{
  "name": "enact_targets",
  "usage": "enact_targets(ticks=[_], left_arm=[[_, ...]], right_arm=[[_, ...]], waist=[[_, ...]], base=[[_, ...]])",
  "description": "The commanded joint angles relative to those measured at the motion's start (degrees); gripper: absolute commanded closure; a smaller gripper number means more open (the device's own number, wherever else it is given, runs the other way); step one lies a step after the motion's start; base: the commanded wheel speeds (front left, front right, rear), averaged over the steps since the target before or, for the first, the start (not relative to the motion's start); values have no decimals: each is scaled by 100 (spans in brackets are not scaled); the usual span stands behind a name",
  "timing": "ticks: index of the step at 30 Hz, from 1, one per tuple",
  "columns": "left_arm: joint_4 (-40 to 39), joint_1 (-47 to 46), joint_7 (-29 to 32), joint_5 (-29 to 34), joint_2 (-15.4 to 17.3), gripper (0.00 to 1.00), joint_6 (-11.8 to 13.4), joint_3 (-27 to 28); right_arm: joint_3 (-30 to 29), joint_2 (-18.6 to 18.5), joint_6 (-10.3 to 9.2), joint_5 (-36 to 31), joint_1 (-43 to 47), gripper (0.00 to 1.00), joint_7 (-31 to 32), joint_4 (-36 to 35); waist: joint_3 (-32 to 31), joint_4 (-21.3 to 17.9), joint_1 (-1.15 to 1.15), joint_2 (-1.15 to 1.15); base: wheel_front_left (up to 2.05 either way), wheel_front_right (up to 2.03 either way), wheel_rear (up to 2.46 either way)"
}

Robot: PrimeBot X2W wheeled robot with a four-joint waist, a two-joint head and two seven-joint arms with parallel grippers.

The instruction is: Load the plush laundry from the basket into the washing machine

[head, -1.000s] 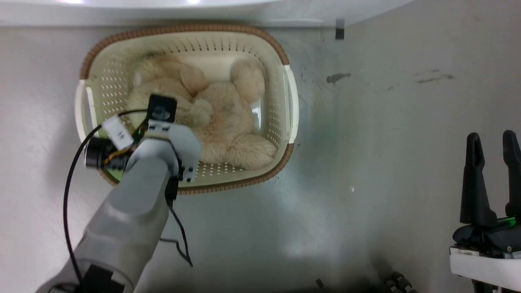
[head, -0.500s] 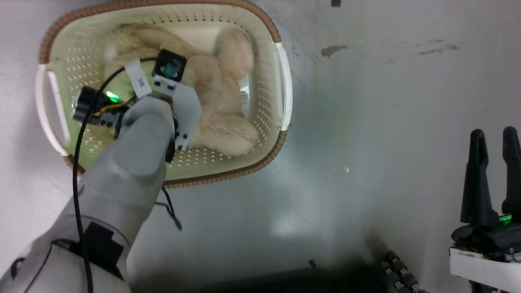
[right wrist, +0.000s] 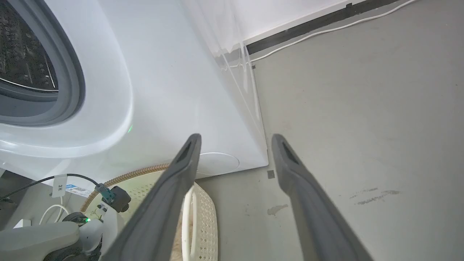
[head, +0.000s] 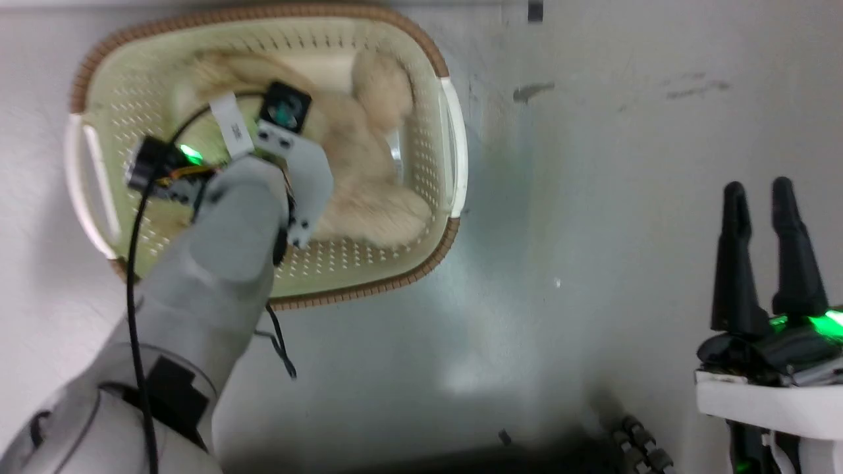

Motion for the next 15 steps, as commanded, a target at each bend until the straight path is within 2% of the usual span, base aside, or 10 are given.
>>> enact_targets(ticks=[1,7,8,15], left_arm=[[12,124,-34,-33,-20,100,-31,-6],[-88,451,-367,-229,-166,100,-203,53],[-159,570,-540,-290,-218,100,-310,60],[-389,919,-1076,-447,-369,100,-583,47]], right_arm=[[9,-4,5,18,-106,0,-47,25],[29,-4,5,40,-220,0,-49,362],[15,-4,5,22,-209,0,-49,448],[-78,-4,5,-99,-99,0,-49,675]], waist=[[-239,64,0,0],[-959,266,0,0],[-1182,354,0,0],[-1961,743,0,0]], base=[[0,0,0],[0,0,0],[0,0,0],[0,0,0]])
